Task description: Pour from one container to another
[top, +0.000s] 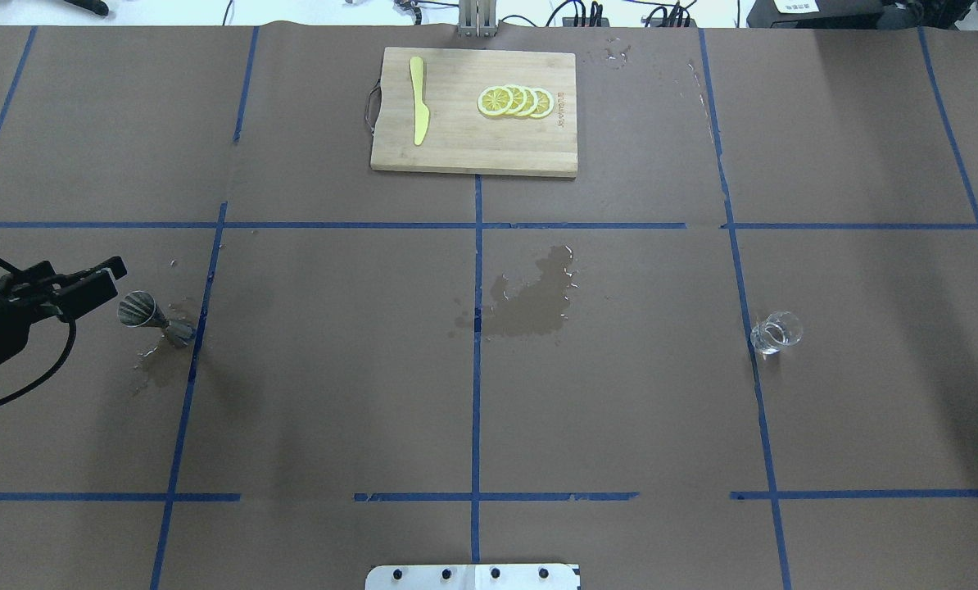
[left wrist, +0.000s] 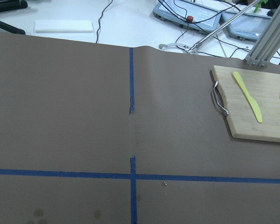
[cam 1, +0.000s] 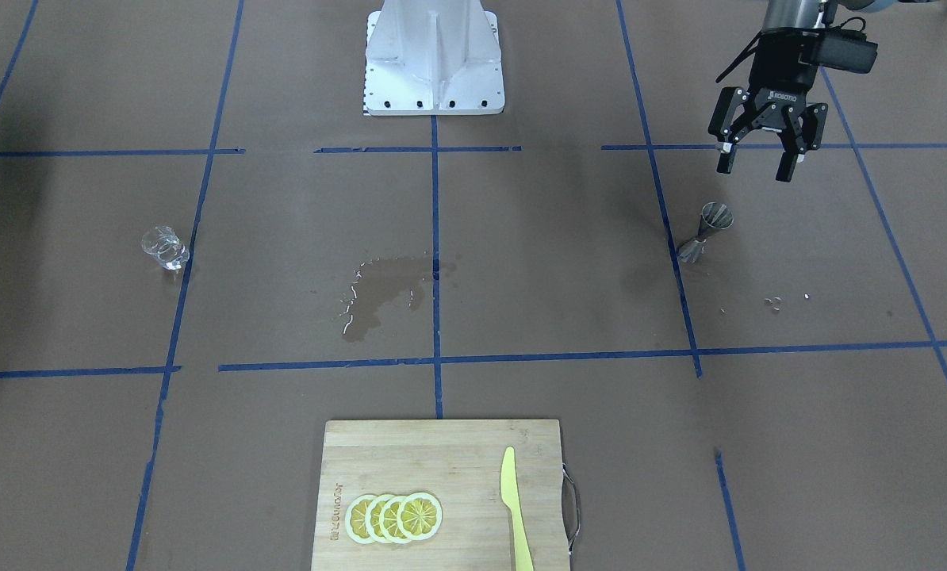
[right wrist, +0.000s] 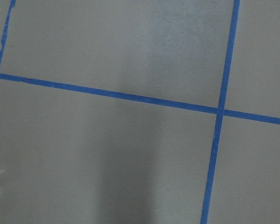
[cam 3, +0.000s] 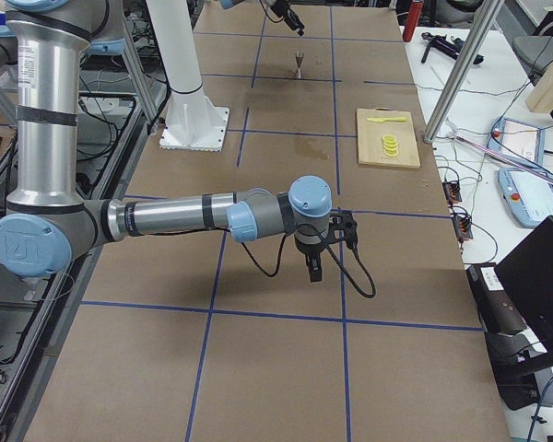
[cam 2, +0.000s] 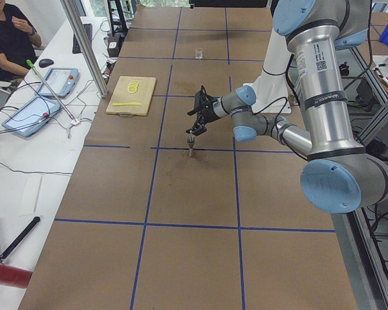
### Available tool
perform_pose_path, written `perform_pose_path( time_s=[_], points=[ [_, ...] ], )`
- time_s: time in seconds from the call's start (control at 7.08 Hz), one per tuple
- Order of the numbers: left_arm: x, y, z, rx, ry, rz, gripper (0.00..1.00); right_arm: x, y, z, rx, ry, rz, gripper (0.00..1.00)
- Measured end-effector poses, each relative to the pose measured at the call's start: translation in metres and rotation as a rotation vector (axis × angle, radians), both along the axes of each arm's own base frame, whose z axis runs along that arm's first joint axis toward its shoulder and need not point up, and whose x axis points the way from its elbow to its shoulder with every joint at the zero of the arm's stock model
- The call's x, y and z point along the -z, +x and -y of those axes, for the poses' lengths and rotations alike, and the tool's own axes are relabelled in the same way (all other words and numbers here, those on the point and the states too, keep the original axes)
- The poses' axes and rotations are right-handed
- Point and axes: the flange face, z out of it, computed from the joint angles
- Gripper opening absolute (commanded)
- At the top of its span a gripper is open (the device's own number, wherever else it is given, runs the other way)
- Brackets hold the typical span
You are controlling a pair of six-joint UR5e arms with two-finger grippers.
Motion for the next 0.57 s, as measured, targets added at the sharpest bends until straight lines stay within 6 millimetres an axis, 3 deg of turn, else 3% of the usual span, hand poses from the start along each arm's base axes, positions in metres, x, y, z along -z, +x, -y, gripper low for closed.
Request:
perform_pose_path(
  time_s=[0.57],
  points=[
    [-0.033,0.042,-0.042,0.143,0.128,0.146,0.99,0.004,0.0,0.0,-0.005,0.025,0.011,1.0]
  ],
)
